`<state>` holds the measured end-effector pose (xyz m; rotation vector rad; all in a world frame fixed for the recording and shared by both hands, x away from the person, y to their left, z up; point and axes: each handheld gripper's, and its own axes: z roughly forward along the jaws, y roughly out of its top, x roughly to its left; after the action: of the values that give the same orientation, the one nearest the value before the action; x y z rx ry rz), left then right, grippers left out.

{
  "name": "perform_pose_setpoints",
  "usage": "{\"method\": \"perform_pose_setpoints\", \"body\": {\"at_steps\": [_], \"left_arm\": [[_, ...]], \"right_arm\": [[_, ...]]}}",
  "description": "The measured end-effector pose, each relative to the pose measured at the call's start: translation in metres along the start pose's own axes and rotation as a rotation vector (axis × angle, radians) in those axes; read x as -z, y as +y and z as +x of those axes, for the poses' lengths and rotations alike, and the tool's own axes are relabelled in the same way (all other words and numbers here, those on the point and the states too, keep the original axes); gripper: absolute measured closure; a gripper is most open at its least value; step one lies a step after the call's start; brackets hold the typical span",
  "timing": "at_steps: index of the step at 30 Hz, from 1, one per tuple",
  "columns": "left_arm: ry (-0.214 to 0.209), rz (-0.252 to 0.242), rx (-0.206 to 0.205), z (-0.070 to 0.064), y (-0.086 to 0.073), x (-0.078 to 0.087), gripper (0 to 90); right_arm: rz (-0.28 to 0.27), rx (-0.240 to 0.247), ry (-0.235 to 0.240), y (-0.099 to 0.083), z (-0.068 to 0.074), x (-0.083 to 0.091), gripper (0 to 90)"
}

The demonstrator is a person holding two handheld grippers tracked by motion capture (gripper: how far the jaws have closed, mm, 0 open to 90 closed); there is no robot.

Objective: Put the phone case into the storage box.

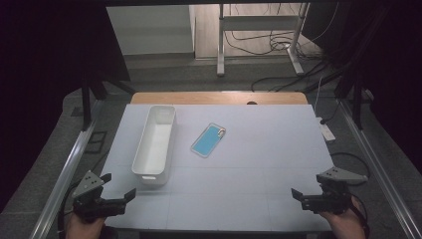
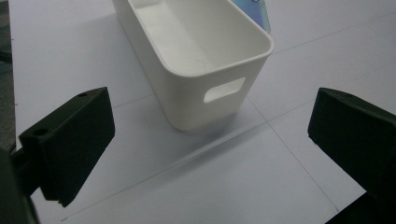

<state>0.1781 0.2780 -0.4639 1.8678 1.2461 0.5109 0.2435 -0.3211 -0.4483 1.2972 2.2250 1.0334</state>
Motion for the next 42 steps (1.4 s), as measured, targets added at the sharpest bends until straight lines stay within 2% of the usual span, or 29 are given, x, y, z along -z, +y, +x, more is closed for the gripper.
{"method": "perform_pose_setpoints", "body": {"at_steps": [16,35,42], "left_arm": [[-0.008,-0.006,0.034,0.004,-0.001,0.000,0.9],[-0.007,0.012,0.021,0.002,0.000,-0.001,1.1],[-0.006,0.012,0.021,0.003,0.000,-0.001,1.1]], "right_arm": [[0.015,0.007,0.003,0.001,0.001,-0.002,0.0],[0.042,0.037,-0.005,0.004,0.004,-0.006,0.0],[0.035,0.036,0.024,0.009,0.006,-0.013,0.0]]}}
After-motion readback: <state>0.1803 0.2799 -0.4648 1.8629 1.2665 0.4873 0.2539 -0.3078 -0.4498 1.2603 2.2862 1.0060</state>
